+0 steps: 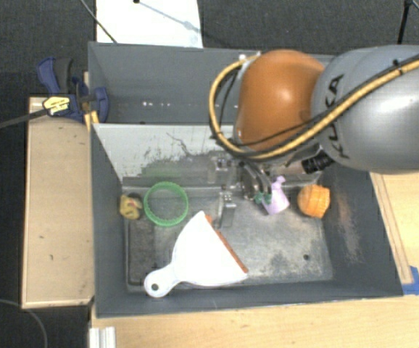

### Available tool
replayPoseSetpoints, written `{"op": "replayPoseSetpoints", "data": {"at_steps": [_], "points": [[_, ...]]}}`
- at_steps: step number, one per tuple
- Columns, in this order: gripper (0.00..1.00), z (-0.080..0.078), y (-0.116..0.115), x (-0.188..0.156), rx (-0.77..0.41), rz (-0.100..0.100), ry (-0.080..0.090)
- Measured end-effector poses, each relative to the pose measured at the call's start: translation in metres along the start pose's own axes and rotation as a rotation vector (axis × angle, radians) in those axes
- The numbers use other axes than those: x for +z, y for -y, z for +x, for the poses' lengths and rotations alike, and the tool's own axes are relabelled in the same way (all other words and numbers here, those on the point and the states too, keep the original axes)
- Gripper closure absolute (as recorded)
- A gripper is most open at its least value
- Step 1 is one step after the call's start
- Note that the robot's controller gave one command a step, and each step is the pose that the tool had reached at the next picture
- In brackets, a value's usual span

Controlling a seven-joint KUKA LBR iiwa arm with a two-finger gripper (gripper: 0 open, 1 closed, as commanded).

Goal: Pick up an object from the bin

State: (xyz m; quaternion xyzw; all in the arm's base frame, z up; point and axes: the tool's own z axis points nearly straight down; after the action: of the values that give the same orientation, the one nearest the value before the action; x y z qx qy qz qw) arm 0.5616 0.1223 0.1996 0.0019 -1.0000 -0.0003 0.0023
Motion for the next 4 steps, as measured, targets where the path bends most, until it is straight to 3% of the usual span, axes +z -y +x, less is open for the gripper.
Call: {"op": "replayPoseSetpoints", "data": {"at_steps": [1, 2, 3, 4], "points": [[0.0, -0.001, 0.001, -0.005, 0.003, -0.001, 0.007], [0.0, 0.027, -0.014, 0.055, 0.068, -0.002, 0.011], [0.0, 0.027, -0.022, 0.082, -0.067, 0.0, 0.004], [1.0, 0.008, -0.04, 0.126, -0.043, 0.001, 0.012]]}}
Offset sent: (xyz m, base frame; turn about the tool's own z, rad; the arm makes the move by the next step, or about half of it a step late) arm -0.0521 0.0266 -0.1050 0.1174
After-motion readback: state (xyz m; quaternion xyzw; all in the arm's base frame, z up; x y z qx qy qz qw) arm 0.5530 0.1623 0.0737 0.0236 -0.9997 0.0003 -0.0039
